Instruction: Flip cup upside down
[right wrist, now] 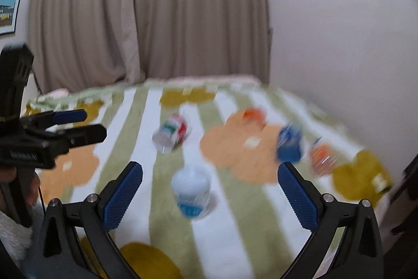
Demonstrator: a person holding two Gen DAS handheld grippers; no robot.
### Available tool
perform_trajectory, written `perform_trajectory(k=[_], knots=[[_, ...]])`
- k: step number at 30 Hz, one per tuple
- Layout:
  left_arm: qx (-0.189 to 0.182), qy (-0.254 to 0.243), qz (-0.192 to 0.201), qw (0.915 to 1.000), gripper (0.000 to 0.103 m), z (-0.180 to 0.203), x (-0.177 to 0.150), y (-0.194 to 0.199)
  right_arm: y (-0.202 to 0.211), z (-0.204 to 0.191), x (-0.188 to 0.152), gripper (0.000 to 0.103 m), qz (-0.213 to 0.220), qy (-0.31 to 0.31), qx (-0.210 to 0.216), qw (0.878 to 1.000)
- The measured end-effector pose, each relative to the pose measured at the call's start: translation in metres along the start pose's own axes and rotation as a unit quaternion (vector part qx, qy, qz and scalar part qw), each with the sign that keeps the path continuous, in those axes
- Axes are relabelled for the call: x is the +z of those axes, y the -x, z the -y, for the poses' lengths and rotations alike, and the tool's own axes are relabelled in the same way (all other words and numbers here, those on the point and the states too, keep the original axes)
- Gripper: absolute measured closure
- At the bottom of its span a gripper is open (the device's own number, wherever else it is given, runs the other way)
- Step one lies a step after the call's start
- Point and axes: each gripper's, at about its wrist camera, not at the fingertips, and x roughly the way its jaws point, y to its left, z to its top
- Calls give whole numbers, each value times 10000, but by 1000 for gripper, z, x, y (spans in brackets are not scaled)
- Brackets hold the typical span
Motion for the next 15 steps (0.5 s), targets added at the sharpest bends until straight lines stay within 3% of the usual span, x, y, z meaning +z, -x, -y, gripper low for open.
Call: perform_trajectory(k=[6,11,15], knots=[[251,-11,705,9972,0,21,46,57,66,8,56,0,389,-73,-846,9956],[596,-107,805,9949,0,33,40,78,86,16,55,0,478,-401,-1298,9896],[647,-154,863,9940,0,35,39,87,89,18,46,0,516,-392,-1488,9868]])
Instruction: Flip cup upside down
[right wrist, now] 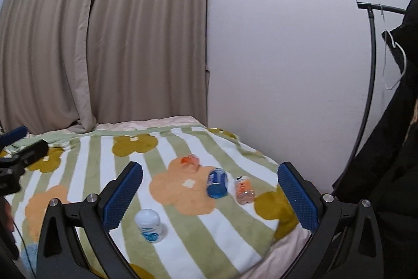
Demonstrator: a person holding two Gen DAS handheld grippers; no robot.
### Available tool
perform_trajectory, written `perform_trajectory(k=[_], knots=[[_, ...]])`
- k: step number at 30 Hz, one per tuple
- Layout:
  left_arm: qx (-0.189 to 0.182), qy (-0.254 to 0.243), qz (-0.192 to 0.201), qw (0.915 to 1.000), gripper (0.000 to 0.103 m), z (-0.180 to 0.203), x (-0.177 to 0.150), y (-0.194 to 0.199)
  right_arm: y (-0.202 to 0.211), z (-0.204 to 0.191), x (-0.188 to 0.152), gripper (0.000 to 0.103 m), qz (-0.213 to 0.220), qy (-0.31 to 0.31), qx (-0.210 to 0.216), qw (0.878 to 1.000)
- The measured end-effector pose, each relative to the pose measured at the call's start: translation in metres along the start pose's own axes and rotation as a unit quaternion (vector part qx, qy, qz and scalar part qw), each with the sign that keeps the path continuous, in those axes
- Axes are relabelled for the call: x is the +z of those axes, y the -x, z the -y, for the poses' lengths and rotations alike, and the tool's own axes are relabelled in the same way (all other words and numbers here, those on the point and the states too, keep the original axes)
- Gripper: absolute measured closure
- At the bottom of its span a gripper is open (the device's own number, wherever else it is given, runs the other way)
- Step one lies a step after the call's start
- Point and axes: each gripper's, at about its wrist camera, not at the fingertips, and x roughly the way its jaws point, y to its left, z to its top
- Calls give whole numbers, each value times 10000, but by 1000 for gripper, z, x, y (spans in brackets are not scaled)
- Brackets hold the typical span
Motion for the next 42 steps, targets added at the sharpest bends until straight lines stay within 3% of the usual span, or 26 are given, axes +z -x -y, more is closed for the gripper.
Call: perform_trajectory(k=[7,26,42], knots=[[53,35,284,9996,0,4,8,12,9,5,-1,0,115,-96,-91,9998],[-211,145,377,9990,0,14,9,17,12,16,-1,0,145,-129,-195,9996],[-224,139,429,9987,0,17,11,19,12,16,-1,0,148,-137,-183,9996]])
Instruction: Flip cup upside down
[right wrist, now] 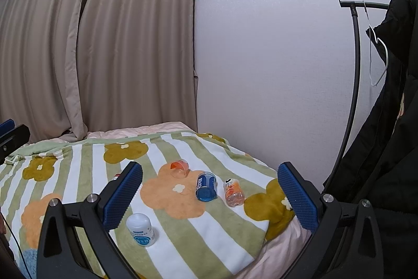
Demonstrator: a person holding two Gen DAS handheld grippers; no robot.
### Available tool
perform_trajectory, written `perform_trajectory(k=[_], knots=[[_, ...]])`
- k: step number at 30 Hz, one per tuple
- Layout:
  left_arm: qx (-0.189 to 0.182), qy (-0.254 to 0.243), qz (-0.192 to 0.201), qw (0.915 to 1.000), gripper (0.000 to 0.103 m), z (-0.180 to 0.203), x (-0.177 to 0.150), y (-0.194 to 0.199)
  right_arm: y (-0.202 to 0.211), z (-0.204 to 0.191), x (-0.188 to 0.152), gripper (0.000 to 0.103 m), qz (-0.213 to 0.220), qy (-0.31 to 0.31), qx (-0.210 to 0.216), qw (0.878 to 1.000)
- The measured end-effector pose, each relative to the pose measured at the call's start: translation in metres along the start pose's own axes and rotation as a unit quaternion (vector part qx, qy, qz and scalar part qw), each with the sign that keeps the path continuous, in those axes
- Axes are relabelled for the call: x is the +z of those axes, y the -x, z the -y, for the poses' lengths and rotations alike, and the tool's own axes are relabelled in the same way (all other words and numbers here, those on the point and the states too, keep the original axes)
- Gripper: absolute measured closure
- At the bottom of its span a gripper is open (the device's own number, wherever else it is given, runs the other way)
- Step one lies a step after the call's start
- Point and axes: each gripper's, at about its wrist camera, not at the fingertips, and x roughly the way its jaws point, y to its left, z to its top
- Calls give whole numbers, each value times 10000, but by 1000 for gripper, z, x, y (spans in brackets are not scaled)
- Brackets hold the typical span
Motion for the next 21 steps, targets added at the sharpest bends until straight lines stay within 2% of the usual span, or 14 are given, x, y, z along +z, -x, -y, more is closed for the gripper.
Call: perform_trajectory(k=[21], knots=[[-14,-185,96,9998,0,8,0,0,0,1,0,0,1,-3,2,10000]])
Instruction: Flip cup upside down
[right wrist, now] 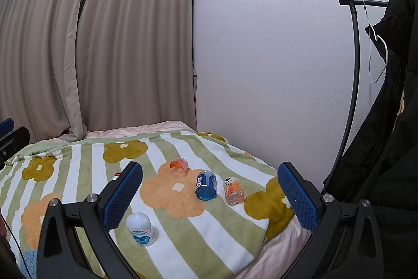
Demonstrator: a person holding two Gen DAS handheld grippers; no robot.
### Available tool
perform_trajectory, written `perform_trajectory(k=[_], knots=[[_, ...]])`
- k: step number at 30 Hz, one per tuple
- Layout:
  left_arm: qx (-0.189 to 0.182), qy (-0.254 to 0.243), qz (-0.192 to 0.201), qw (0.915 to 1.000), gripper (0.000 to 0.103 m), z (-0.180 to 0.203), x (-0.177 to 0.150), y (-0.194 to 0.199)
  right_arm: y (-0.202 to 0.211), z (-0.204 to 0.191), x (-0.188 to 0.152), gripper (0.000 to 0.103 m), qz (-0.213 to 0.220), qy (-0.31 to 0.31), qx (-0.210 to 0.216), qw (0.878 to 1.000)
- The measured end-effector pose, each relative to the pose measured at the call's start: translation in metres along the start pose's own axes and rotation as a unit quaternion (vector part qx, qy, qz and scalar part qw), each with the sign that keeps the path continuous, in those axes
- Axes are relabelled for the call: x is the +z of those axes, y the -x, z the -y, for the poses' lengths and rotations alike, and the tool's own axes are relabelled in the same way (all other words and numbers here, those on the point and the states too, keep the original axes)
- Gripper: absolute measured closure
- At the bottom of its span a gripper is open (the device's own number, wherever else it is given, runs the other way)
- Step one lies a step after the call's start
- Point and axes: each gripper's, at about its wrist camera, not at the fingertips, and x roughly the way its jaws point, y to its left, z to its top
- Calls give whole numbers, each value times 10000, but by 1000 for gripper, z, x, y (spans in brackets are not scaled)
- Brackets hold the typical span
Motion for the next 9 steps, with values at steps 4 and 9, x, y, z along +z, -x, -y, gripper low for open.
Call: perform_trajectory(k=[4,9], knots=[[122,-32,159,9998,0,3,-1,4,0,0,0,0,-2,-1,-3,10000],[256,-203,318,9990,0,8,-2,8,0,0,0,0,-3,-4,2,10000]])
